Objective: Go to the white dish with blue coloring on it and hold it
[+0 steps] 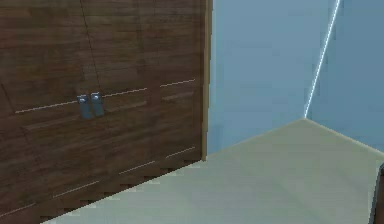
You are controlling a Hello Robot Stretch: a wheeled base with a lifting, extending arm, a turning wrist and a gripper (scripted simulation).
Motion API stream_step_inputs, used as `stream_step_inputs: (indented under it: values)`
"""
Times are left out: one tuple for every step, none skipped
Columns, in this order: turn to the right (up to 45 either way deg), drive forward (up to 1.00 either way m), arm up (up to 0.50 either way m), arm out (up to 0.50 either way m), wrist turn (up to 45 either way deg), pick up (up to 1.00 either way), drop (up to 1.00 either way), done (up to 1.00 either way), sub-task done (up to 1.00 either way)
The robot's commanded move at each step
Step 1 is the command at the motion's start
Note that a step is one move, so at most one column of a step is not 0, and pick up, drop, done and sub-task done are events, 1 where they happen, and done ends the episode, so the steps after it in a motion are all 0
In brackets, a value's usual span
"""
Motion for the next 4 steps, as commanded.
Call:
stream_step_inputs:
  values:
    - [3.0, 0.00, 0.00, 0.00, 0.0, 0.00, 0.00, 0.00, 0.00]
    - [0.0, 0.80, 0.00, 0.00, 0.0, 0.00, 0.00, 0.00, 0.00]
    - [45.0, 0.00, 0.00, 0.00, 0.0, 0.00, 0.00, 0.00, 0.00]
    - [9.0, 0.00, 0.00, 0.00, 0.0, 0.00, 0.00, 0.00, 0.00]
